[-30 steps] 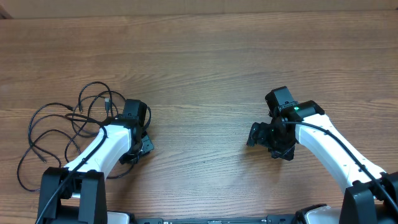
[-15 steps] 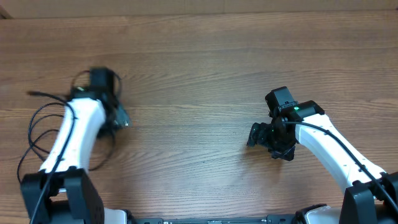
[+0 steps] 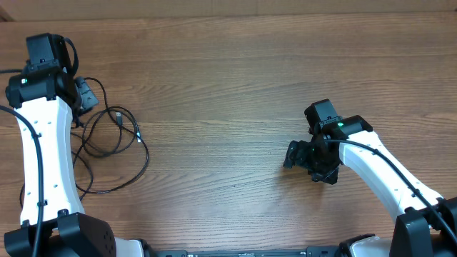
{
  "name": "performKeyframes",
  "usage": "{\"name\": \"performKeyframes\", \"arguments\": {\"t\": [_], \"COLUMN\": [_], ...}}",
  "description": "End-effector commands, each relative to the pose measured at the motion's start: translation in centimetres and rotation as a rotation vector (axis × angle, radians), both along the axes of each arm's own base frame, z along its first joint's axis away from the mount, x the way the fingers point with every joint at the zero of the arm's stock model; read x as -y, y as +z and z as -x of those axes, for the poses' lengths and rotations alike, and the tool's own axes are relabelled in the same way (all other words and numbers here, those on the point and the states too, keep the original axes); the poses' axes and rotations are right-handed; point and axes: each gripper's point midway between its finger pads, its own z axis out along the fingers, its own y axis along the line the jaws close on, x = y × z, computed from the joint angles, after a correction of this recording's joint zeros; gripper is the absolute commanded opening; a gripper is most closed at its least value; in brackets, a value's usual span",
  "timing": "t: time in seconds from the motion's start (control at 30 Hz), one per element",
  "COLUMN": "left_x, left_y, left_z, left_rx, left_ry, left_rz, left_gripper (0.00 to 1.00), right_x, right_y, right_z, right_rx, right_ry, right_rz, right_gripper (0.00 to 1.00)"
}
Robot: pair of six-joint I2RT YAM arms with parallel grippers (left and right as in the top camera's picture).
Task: Untangle cables
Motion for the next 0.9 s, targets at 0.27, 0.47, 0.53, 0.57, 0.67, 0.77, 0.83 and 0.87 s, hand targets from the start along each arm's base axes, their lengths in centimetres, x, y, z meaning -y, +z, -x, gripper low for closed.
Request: {"name": "performKeyframes", "arguments": {"t": [0.27, 0.47, 0.53, 0.57, 0.67, 0.77, 0.83, 0.87], "left_x": [-1.5, -3.0, -3.2, -3.4, -3.9, -3.8, -4.0, -4.0], "left_y": [-3.9, -6.6, -7.6, -8.1, -10.2, -11.3, -11.8, -11.9], "left_z": [4.9, 6.6, 6.9, 6.9, 6.9, 6.6, 6.7, 6.8], "left_rx": [-0.206, -0.236, -0.232, -0.226, -0.188, -0.165, -0.160, -0.161], "left_ry": [0.117, 0.211, 0.225, 0.234, 0.244, 0.203, 0.206, 0.209], "left_rz": [-0.073, -0.071, -0.043, -0.030, 0.054, 0.101, 0.113, 0.113], "left_gripper": [0.55, 0.59, 0.61, 0.63, 0.65, 0.65, 0.64, 0.64], "right_x": [-0.2, -0.2, -0.2, -0.2, -0.1, -0.1, -0.1, -0.1], "right_y": [0.8, 0.8, 0.8, 0.8, 0.8, 0.8, 0.8, 0.8], "right_z": [-0.7, -0.7, -0.7, -0.7, -0.7, -0.7, -0.7, -0.7], "right_rx": [0.032, 0.032, 0.032, 0.032, 0.034, 0.034, 0.034, 0.034], "right_ry": [0.000, 0.000, 0.000, 0.000, 0.000, 0.000, 0.000, 0.000], "right_rz": [-0.014, -0.013, -0.013, -0.013, -0.010, -0.010, -0.010, -0.010], "right_gripper": [0.88, 0.88, 0.88, 0.88, 0.88, 0.88, 0.88, 0.88]}}
